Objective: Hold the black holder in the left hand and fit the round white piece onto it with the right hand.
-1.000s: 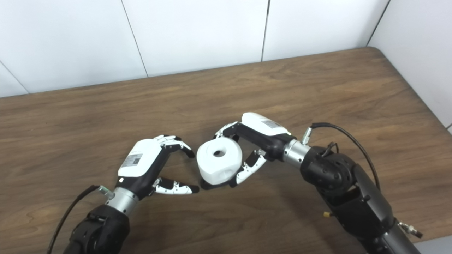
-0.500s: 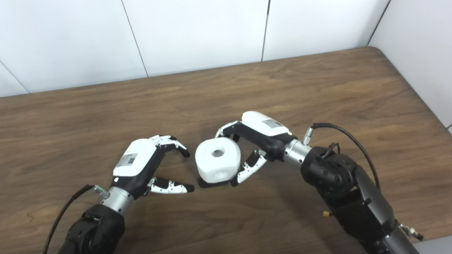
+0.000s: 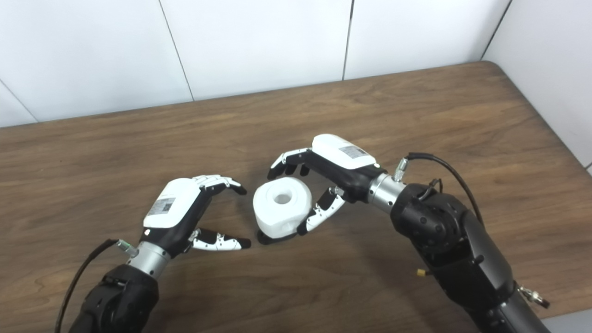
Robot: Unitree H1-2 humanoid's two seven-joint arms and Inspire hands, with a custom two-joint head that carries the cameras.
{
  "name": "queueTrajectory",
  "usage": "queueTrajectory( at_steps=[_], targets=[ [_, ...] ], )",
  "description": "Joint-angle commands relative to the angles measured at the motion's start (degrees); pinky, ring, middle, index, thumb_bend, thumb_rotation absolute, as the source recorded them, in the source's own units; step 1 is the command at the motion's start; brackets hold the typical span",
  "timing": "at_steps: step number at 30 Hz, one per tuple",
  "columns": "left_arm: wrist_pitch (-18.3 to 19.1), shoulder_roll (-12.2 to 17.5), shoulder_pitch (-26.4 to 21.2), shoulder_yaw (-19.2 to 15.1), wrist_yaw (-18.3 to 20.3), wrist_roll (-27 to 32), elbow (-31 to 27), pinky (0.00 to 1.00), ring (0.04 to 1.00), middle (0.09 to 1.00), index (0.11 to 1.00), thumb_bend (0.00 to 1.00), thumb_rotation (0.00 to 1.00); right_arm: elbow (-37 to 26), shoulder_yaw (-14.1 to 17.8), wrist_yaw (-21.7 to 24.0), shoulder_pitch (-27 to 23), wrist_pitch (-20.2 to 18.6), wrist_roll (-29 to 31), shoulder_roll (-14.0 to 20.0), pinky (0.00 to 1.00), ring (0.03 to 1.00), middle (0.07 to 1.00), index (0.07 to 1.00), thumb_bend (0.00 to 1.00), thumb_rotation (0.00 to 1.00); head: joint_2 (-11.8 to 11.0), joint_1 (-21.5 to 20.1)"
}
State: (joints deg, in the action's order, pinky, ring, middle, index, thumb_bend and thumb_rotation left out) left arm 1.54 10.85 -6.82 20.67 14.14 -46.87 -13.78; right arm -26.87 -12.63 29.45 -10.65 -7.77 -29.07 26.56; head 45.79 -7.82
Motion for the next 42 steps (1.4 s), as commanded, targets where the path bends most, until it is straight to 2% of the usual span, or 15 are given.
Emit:
queueTrajectory(
  at_steps=[1, 12, 17, 25, 30, 32, 36, 38, 40, 41, 42],
  targets=[
    [-0.79, 0.63, -2.14, -0.88, -0.68, 0.74, -1.05, 0.86, 0.844, 0.806, 0.731, 1.00, 0.26, -2.17, 0.67, -1.22, -1.50, 0.73, -0.42, -0.28, 0.59, 0.703, 0.757, 0.751, 0.88, 0.15, 0.07, -0.12],
    [-1.41, 2.25, -2.78, -2.08, -0.74, 1.85, 0.51, 0.87, 0.852, 0.829, 0.751, 1.00, 0.25, -3.11, 1.16, 1.07, -3.34, -2.37, -1.05, -0.06, 0.63, 0.742, 0.809, 0.774, 0.92, 0.12, -0.80, -0.76],
    [-1.53, 2.63, -2.92, -3.18, -1.49, 2.59, 1.61, 0.85, 0.871, 0.858, 0.803, 1.00, 0.25, -3.89, 1.64, 2.94, -4.18, -5.58, -1.48, 0.61, 0.67, 0.794, 0.859, 0.841, 0.92, 0.18, -1.46, -0.78],
    [-2.15, 3.95, -3.43, -5.03, -1.96, 4.71, 2.26, 0.85, 0.890, 0.883, 0.866, 1.00, 0.28, -3.49, 3.57, 1.46, -3.59, -6.50, -0.70, 0.36, 0.66, 0.785, 0.856, 0.890, 0.94, 0.20, -2.15, -1.63],
    [-3.24, 5.25, -3.84, -6.84, -3.29, 6.03, 3.94, 0.86, 0.880, 0.879, 0.873, 1.00, 0.30, -2.99, 4.52, 0.78, -3.87, -7.09, -0.21, -0.22, 0.69, 0.801, 0.860, 0.893, 0.93, 0.21, -3.05, -2.81],
    [-3.16, 5.73, -4.16, -7.63, -3.43, 6.31, 4.47, 0.88, 0.882, 0.887, 0.883, 1.00, 0.32, -2.74, 4.90, 0.39, -3.87, -7.01, -0.14, -0.11, 0.71, 0.807, 0.861, 0.890, 0.93, 0.19, -3.56, -2.90],
    [-1.48, 5.27, -4.31, -10.08, -3.06, 9.64, 5.43, 0.95, 0.903, 0.904, 0.900, 1.00, 0.35, -2.32, 5.59, -0.76, -3.67, -7.01, -1.00, -0.28, 0.72, 0.821, 0.869, 0.886, 0.87, 0.13, -4.56, -3.17],
    [-0.66, 5.10, -4.27, -10.81, -2.98, 10.66, 5.72, 0.98, 0.917, 0.915, 0.912, 1.00, 0.38, -2.24, 6.13, -1.85, -3.31, -8.36, -1.55, -1.29, 0.72, 0.817, 0.864, 0.880, 0.78, 0.10, -4.78, -3.27],
    [-0.31, 5.05, -4.18, -11.24, -3.09, 11.52, 5.99, 0.91, 0.921, 0.920, 0.920, 1.00, 0.41, -1.86, 6.62, -3.23, -2.82, -8.49, -1.66, -2.17, 0.71, 0.810, 0.858, 0.873, 0.68, 0.11, -5.14, -3.36],
    [-0.47, 5.03, -4.10, -11.48, -3.34, 12.02, 6.21, 0.90, 0.923, 0.921, 0.921, 1.00, 0.42, -1.13, 7.14, -4.59, -2.36, -7.74, -1.34, -2.80, 0.70, 0.807, 0.856, 0.871, 0.66, 0.11, -5.39, -3.34],
    [-0.70, 5.05, -4.09, -11.63, -3.62, 12.36, 6.52, 0.88, 0.926, 0.918, 0.918, 1.00, 0.42, -0.45, 7.56, -5.73, -2.02, -7.15, -1.02, -3.35, 0.69, 0.800, 0.849, 0.864, 0.60, 0.16, -5.51, -3.14]
  ],
)
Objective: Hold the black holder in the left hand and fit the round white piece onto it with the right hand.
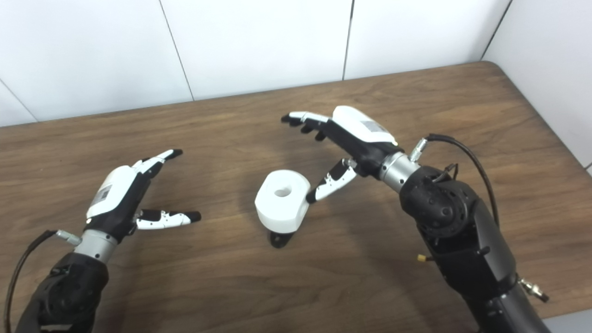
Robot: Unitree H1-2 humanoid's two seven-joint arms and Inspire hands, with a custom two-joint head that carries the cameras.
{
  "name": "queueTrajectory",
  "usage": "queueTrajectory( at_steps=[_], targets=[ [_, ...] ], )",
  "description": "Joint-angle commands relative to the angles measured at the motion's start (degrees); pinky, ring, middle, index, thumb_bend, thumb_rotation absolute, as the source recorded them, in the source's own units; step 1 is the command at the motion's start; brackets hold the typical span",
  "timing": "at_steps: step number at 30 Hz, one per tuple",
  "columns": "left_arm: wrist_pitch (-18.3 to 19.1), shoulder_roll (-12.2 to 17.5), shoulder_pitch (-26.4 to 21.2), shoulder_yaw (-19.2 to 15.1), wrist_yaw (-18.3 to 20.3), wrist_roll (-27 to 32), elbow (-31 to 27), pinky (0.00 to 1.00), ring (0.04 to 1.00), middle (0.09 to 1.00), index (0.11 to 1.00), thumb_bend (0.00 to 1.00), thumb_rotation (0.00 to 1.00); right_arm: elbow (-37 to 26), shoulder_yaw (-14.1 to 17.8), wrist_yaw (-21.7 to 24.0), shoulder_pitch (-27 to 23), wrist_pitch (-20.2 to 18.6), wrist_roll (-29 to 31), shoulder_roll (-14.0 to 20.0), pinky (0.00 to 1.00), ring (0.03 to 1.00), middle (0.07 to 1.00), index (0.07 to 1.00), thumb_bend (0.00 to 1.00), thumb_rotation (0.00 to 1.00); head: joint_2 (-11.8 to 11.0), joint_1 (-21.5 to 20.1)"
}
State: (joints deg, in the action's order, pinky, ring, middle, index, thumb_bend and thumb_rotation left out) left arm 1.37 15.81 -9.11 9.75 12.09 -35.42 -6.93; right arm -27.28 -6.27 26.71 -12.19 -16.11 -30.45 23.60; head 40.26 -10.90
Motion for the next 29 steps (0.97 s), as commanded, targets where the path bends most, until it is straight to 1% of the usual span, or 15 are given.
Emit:
queueTrajectory(
  at_steps=[1, 2, 4, 5, 7, 8, 11, 14, 18, 20, 23, 24, 25, 27, 29],
  targets=[
    [-0.68, 0.11, -1.80, -0.77, -1.77, 1.12, -0.14, 0.87, 0.926, 0.917, 0.916, 1.00, 0.43, 0.43, 1.47, -3.74, -0.26, 1.59, 0.58, -0.76, 0.69, 0.799, 0.847, 0.862, 0.57, 0.19, 0.03, -0.06],
    [-0.99, 0.13, -1.81, -0.88, -2.20, 1.26, 0.18, 0.86, 0.926, 0.916, 0.915, 1.00, 0.43, 0.95, 1.93, -4.67, 0.06, 1.70, 0.81, -1.29, 0.69, 0.798, 0.846, 0.861, 0.55, 0.20, -0.11, -0.17],
    [-1.58, 0.26, -1.89, -1.08, -2.79, 1.66, 0.82, 0.86, 0.930, 0.917, 0.924, 1.00, 0.49, 1.81, 2.67, -6.28, 0.53, 1.89, 1.31, -2.12, 0.70, 0.812, 0.855, 0.863, 0.44, 0.39, -0.12, -0.45],
    [-1.91, 0.36, -1.94, -1.25, -3.05, 1.99, 1.18, 0.86, 0.932, 0.917, 0.927, 1.00, 0.50, 2.19, 2.97, -6.98, 0.72, 1.96, 1.51, -2.46, 0.70, 0.814, 0.856, 0.862, 0.42, 0.43, -0.42, -0.67],
    [-2.36, 0.54, -2.05, -1.58, -3.41, 2.74, 1.75, 0.87, 0.935, 0.927, 0.936, 0.96, 0.55, 2.73, 3.37, -7.90, 0.91, 2.30, 2.10, -2.81, 0.71, 0.821, 0.861, 0.866, 0.37, 0.62, -0.59, -0.68],
    [-2.26, 0.50, -2.10, -1.92, -3.57, 3.32, 2.00, 0.88, 0.936, 0.929, 0.937, 0.96, 0.56, 3.00, 3.52, -8.30, 0.89, 2.22, 2.23, -2.89, 0.71, 0.821, 0.861, 0.866, 0.37, 0.65, -0.94, -0.78],
    [-1.65, 0.08, -2.26, -3.14, -3.90, 5.62, 2.61, 0.82, 0.925, 0.942, 0.933, 0.94, 0.53, 3.45, 3.77, -9.24, 0.71, 1.96, 2.26, -2.92, 0.71, 0.816, 0.856, 0.864, 0.36, 0.68, -1.20, -1.05],
    [-1.62, -0.20, -2.51, -4.20, -4.35, 7.69, 3.13, 0.80, 0.925, 0.953, 0.939, 0.91, 0.51, 3.63, 4.30, -10.27, 0.52, 1.80, 2.63, -3.15, 0.70, 0.806, 0.849, 0.859, 0.34, 0.65, -1.33, -1.02],
    [-2.02, -0.46, -2.74, -5.07, -5.03, 9.79, 4.16, 0.81, 0.938, 0.968, 0.954, 0.84, 0.59, 4.41, 6.24, -12.79, 0.58, 1.49, 5.76, -5.60, 0.69, 0.798, 0.842, 0.845, 0.30, 0.56, -1.75, -1.28],
    [-2.31, -0.49, -2.80, -5.24, -5.04, 10.76, 4.43, 0.82, 0.937, 0.975, 0.952, 0.80, 0.64, 5.01, 6.63, -13.83, 0.77, 2.08, 6.27, -6.24, 0.70, 0.802, 0.842, 0.843, 0.27, 0.60, -1.75, -1.28],
    [-2.42, -0.79, -2.91, -5.78, -4.77, 13.18, 4.94, 0.81, 0.920, 0.983, 0.938, 0.78, 0.71, 5.43, 7.00, -15.18, 0.95, 2.18, 6.38, -6.98, 0.71, 0.802, 0.838, 0.842, 0.25, 0.73, -1.75, -1.28],
    [-2.07, -0.95, -2.96, -5.96, -4.75, 13.85, 5.15, 0.80, 0.910, 0.979, 0.948, 0.77, 0.75, 5.59, 7.46, -15.74, 0.94, 1.71, 7.08, -7.64, 0.72, 0.808, 0.836, 0.835, 0.26, 0.74, -2.38, -1.46],
    [-1.40, -1.20, -3.00, -6.17, -4.78, 14.33, 5.25, 0.80, 0.909, 0.978, 0.950, 0.77, 0.76, 5.82, 8.23, -16.18, 0.97, 1.25, 8.80, -8.52, 0.72, 0.808, 0.836, 0.834, 0.26, 0.74, -2.68, -1.33],
    [0.51, -1.83, -2.98, -6.62, -4.74, 15.05, 5.04, 0.79, 0.898, 0.967, 0.965, 0.79, 0.82, 6.42, 9.99, -16.67, 1.07, 0.61, 12.94, -10.24, 0.71, 0.826, 0.850, 0.843, 0.27, 0.77, -2.98, -1.03],
    [1.13, -2.33, -2.89, -6.93, -4.76, 15.64, 4.91, 0.77, 0.880, 0.960, 0.973, 0.80, 0.86, 6.98, 11.34, -17.01, 1.23, 0.34, 16.02, -11.36, 0.71, 0.837, 0.861, 0.850, 0.27, 0.79, -3.45, -0.79]
  ],
)
